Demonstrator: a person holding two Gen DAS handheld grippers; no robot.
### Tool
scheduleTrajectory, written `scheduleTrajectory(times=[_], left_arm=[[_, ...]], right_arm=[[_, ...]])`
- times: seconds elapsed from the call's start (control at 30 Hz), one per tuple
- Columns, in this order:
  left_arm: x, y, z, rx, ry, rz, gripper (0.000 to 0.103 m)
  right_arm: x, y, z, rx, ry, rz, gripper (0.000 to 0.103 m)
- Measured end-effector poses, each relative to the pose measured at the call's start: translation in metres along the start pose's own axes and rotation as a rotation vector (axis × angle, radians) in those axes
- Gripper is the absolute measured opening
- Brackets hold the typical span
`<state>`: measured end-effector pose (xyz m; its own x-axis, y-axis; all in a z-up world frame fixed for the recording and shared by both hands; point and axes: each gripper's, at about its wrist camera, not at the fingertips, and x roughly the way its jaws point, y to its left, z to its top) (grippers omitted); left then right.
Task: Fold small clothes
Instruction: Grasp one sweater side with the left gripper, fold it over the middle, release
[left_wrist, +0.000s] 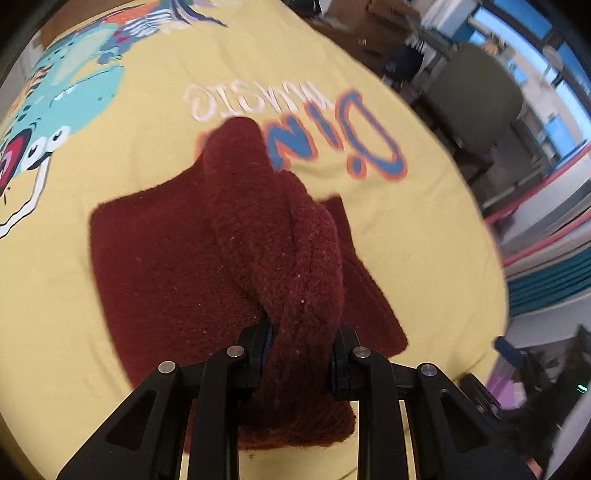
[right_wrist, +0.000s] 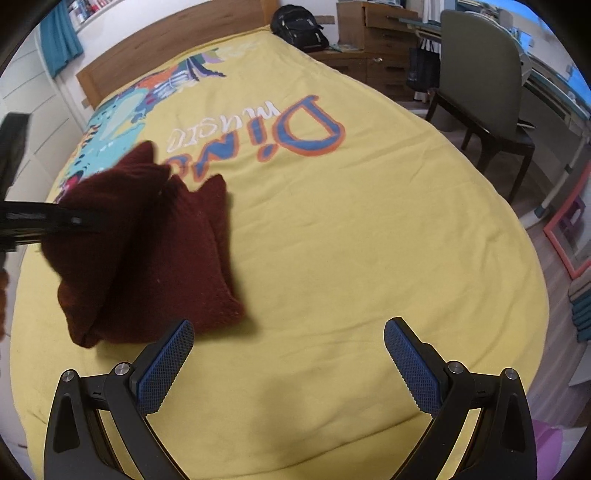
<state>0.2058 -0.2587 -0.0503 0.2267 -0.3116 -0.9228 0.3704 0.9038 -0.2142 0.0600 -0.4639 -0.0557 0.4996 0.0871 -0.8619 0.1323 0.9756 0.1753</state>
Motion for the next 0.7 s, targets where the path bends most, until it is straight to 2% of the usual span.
scheduleTrajectory(times=[0.07, 0.1, 0.2, 0.3, 0.4, 0.47, 0.5, 0.7], left_arm=[[0.02, -0.012, -0.007, 0.038, 0.017, 0.08, 0.021], [0.025, -0.011, -0.01, 0.041, 0.019, 0.097, 0.023], [0.04, -0.006, -0.015, 0.011, 0.038, 0.102, 0.032], [0.042, -0.003, -0.017, 0.011, 0.045, 0.106, 0.036], [0.038, -0.006, -0.014, 0.005, 0.058, 0.091, 0.058], [0.033, -0.009, -0.015, 0.003, 0.067, 0.063, 0.092], [0.03, -0.012, -0.013, 0.007, 0.061, 0.062, 0.096], [0.003, -0.01, -0.014, -0.014, 0.024, 0.006, 0.102]], right_arm=[[0.002, -0.005, -0.003, 0.01, 0.014, -0.001, 0.103], [0.005, -0.008, -0.006, 0.016, 0.023, 0.0, 0.103], [0.012, -0.011, -0.011, 0.028, 0.047, -0.003, 0.103], [0.015, -0.012, -0.015, 0.035, 0.058, 0.002, 0.103], [0.016, -0.011, -0.016, 0.034, 0.06, 0.005, 0.103], [0.015, -0.011, -0.016, 0.031, 0.059, 0.004, 0.103], [0.014, -0.01, -0.016, 0.029, 0.058, 0.003, 0.103], [0.006, -0.005, -0.012, 0.017, 0.044, 0.004, 0.103]])
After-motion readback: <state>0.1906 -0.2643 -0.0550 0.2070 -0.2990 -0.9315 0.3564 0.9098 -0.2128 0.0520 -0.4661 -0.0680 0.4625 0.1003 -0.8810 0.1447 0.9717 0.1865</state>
